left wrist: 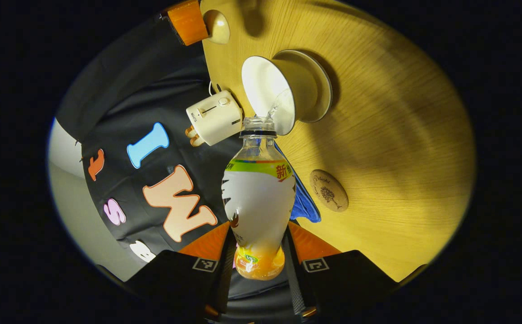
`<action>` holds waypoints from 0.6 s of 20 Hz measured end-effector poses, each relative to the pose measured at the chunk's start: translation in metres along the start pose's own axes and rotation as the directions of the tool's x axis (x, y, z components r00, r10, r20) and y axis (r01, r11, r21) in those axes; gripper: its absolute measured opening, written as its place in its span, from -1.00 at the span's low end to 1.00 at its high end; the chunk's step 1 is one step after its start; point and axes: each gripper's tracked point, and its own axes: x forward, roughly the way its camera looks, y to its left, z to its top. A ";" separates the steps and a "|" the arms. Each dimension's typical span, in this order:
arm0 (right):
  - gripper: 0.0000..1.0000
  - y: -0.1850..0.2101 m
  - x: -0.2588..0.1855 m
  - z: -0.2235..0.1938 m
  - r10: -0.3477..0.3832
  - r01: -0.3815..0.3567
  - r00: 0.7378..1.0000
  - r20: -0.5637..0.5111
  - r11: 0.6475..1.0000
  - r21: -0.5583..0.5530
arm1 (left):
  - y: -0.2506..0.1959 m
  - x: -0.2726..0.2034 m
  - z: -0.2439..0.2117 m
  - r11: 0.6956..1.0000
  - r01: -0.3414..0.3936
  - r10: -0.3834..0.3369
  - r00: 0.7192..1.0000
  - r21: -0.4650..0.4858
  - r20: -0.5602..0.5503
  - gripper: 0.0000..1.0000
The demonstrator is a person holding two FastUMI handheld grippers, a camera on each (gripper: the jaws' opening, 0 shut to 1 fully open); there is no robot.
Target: Open the teacup lid with one hand, grasp the water bottle and pour water into the teacup with the other hand; after pouring, place the water bottle on the coaster and then close the teacup lid.
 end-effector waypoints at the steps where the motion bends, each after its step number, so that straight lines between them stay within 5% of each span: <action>1: -0.55 -0.001 0.000 0.000 -0.001 0.001 1.000 0.000 1.000 -0.001 | 0.003 0.001 0.000 1.000 -0.002 0.002 1.000 0.009 -0.001 0.05; 12: -0.55 0.000 0.005 0.000 -0.005 0.005 1.000 -0.005 1.000 -0.002 | 0.016 0.001 0.002 0.998 -0.017 0.016 1.000 0.054 0.007 0.07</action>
